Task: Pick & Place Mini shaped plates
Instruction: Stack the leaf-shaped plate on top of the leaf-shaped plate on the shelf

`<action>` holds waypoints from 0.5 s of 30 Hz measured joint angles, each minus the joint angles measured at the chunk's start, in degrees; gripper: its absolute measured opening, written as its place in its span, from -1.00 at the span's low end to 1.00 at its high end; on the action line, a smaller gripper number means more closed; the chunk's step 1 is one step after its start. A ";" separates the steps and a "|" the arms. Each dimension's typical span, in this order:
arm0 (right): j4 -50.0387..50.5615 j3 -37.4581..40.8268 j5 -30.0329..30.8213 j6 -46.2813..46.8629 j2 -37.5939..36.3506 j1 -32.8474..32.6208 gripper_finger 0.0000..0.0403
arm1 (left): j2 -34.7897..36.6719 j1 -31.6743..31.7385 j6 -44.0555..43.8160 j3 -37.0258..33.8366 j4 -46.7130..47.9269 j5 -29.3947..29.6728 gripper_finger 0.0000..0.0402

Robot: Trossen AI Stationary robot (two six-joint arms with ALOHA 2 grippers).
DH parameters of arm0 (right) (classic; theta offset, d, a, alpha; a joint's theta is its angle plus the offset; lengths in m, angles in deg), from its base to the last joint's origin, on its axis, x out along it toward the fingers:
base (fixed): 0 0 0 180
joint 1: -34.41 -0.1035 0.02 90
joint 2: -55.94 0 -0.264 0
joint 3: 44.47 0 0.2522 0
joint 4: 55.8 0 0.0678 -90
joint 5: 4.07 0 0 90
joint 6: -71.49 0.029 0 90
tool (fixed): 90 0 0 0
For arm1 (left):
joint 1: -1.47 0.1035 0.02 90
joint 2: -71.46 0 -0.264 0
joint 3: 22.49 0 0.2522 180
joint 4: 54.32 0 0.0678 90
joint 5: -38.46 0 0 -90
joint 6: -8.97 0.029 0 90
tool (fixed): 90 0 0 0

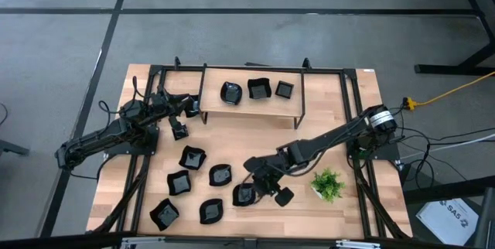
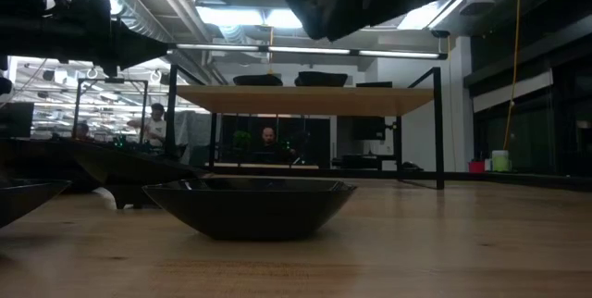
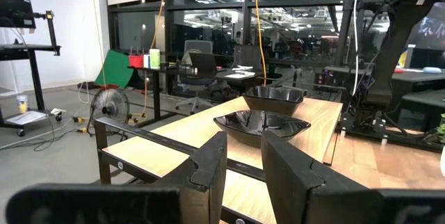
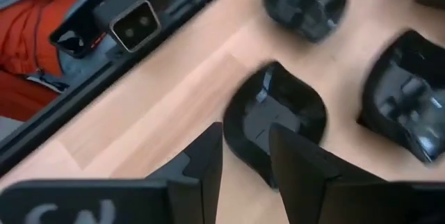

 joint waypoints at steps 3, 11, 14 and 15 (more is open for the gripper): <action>-0.74 0.00 0.03 -1.96 1.49 -1.19 -0.41 | -0.01 -0.01 0.03 0.00 -0.04 0.00 -0.57; -6.18 0.00 2.01 -2.90 4.49 -3.12 -0.41 | -0.02 -0.01 0.04 0.00 -0.05 0.00 -0.57; -7.27 0.00 2.94 -2.90 5.42 -3.15 -0.41 | 0.00 -0.02 0.04 -0.02 -0.06 0.00 -0.57; -7.54 0.00 3.00 -2.90 5.71 -3.13 -0.41 | -0.02 0.00 0.04 -0.02 -0.02 0.00 -0.57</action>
